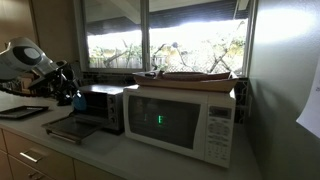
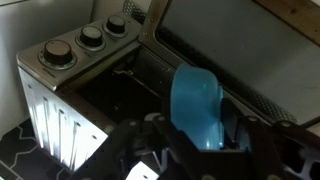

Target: Pick the blue bowl from the top tray of the oven and turn it right side up, put the blue bowl back onto the top tray of the oven

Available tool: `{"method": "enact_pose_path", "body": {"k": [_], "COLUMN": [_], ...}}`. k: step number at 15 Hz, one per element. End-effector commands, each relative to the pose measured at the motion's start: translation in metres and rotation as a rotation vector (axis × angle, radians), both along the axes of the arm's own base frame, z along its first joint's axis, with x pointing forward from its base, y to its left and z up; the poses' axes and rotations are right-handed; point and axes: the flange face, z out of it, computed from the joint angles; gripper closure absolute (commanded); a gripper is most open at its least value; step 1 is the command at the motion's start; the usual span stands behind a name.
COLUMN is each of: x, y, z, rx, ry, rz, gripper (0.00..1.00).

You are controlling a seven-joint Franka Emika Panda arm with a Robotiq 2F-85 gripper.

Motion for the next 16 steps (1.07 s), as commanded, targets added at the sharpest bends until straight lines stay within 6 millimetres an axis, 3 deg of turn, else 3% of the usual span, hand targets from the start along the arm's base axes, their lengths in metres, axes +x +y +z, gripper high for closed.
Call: {"method": "enact_pose_path", "body": {"k": [1, 8, 13, 14, 15, 16], "x": [-0.006, -0.021, -0.022, -0.021, -0.021, -0.020], "y": [0.017, 0.044, 0.049, 0.051, 0.051, 0.051], "z": [-0.006, -0.030, -0.035, -0.027, -0.027, -0.026], "rx": [-0.089, -0.172, -0.178, -0.193, -0.189, -0.188], "ry": [-0.054, -0.105, -0.202, -0.171, -0.174, -0.175], "rz": [0.103, 0.235, 0.274, 0.278, 0.276, 0.276], "gripper": [0.73, 0.73, 0.73, 0.73, 0.48, 0.48]}}
